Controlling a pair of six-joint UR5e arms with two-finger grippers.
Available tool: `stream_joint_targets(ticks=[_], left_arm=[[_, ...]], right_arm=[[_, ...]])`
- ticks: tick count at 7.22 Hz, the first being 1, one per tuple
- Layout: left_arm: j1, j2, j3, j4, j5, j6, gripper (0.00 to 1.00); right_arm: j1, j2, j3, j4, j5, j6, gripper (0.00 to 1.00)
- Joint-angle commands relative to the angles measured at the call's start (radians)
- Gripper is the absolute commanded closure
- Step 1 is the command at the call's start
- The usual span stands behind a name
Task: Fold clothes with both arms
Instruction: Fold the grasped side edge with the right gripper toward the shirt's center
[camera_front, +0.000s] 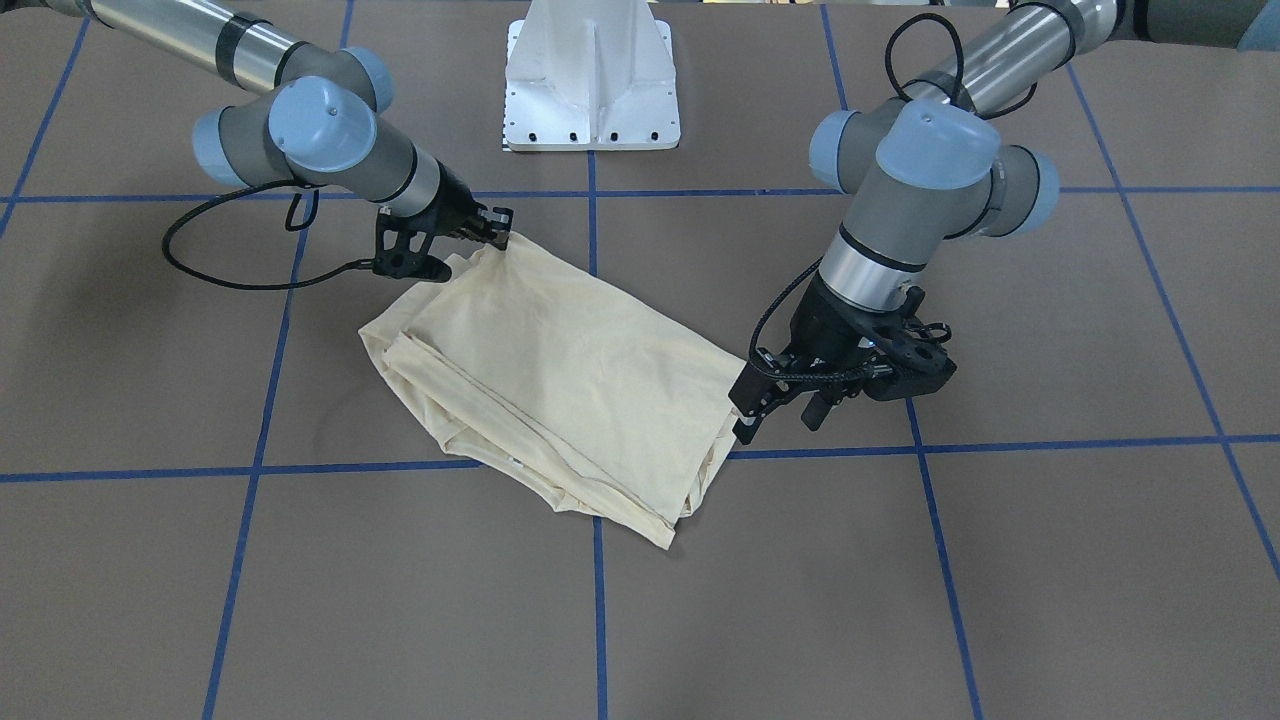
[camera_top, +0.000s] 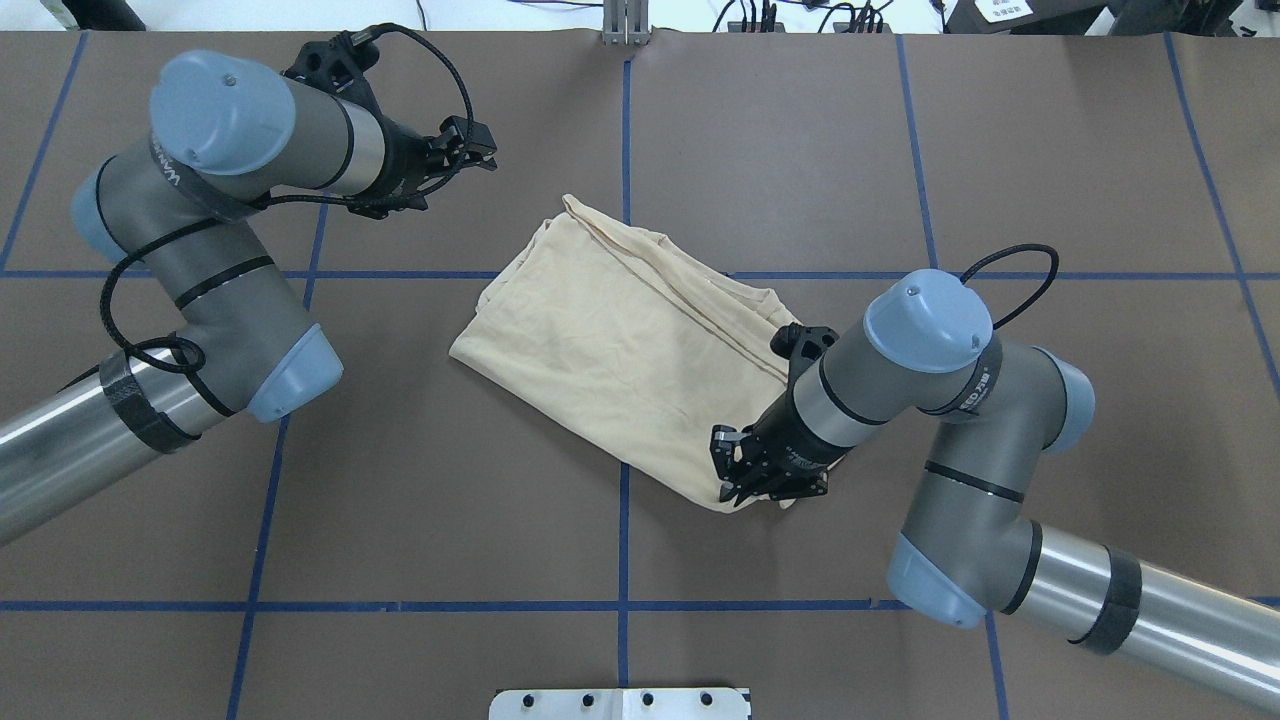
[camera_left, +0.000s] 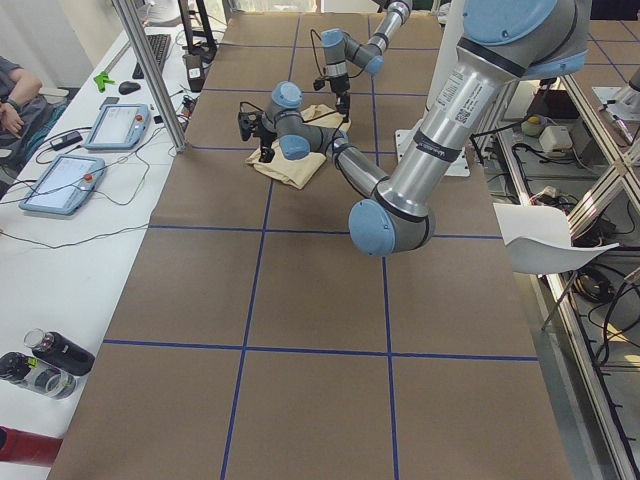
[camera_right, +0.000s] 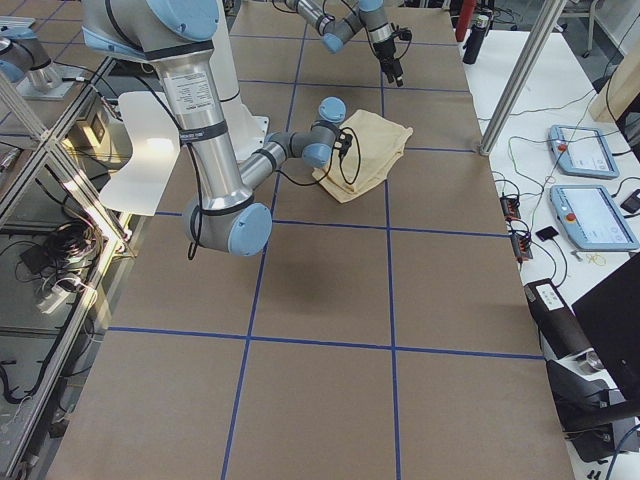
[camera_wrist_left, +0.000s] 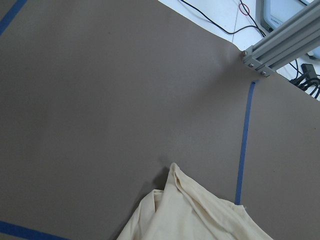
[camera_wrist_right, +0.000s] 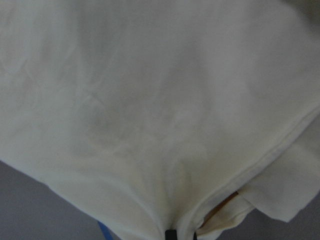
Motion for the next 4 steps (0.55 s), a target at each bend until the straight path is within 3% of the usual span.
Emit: stream_joint_targets(ticks=[1,2,3,4], left_arm=[[0.000,0.020,-0.017,0.000,-0.001,0.001,0.01],[0.000,0.022,-0.022,0.000,-0.001,0.001,0.01],[0.000,0.025,-0.027,-0.001,-0.001,0.001,0.01],[0.000,0.025,-0.030,0.000,-0.003,0.001,0.01]], right_arm=[[-0.095,0.062,0.001,-0.001,0.027,0.139,1.00],[-0.124,0.077,-0.001,0.005,0.024,0.167,1.00],[-0.137,0.084,-0.007,0.010,0.024,0.166,0.18],[-0.157,0.091,-0.002,0.013,0.019,0.167,0.00]])
